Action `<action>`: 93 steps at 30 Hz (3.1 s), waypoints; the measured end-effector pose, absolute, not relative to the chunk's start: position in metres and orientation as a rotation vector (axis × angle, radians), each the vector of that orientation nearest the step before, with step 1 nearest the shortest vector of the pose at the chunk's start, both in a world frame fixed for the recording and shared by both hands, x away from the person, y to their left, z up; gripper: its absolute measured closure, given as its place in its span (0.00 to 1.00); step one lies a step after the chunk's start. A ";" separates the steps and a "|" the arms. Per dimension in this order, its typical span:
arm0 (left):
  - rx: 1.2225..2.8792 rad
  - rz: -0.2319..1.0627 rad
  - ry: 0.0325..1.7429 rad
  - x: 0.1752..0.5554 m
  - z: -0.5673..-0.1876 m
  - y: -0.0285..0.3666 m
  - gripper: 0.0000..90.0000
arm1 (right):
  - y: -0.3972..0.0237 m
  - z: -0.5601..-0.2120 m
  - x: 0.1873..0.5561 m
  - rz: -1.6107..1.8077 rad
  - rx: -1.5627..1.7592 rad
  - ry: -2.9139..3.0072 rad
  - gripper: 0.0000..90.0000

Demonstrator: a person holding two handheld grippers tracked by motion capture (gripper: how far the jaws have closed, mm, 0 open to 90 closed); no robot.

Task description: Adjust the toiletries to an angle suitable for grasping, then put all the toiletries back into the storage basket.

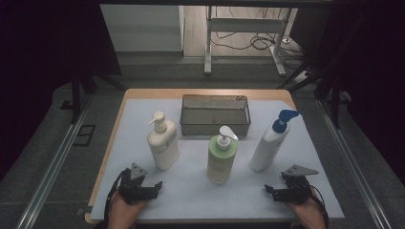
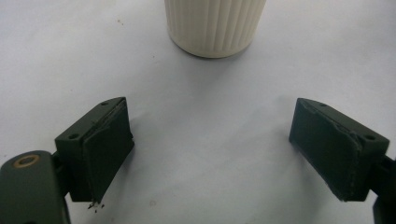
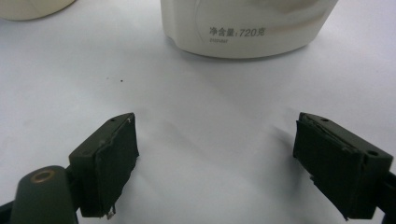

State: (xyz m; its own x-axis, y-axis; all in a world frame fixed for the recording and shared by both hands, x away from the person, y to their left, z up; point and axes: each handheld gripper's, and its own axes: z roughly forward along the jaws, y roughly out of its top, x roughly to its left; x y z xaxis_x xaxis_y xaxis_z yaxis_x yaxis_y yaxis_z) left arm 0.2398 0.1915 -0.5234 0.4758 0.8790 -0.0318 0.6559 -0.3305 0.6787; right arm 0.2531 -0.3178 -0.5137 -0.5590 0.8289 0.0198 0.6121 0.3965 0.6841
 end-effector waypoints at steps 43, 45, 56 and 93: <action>2.092 0.458 1.264 0.240 -0.524 0.192 0.14 | -0.269 -0.450 0.266 1.154 1.186 2.316 0.98; 2.092 0.457 1.264 0.240 -0.524 0.192 0.14 | -0.265 -0.451 0.269 1.142 1.189 2.312 0.99; 2.092 0.457 1.264 0.240 -0.524 0.192 0.14 | -0.248 -0.459 0.279 1.089 1.218 2.273 1.00; 2.092 0.457 1.264 0.240 -0.524 0.192 0.14 | -0.250 -0.469 0.277 0.972 1.250 2.199 1.00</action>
State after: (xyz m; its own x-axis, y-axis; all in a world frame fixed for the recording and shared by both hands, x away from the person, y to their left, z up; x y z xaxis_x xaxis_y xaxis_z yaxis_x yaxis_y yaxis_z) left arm 0.2397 0.1916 -0.5236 0.4761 0.8788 -0.0322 0.6548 -0.3299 0.6800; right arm 0.2774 -0.2505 -0.4692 -0.5020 0.8645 -0.0244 0.5639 0.3486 0.7486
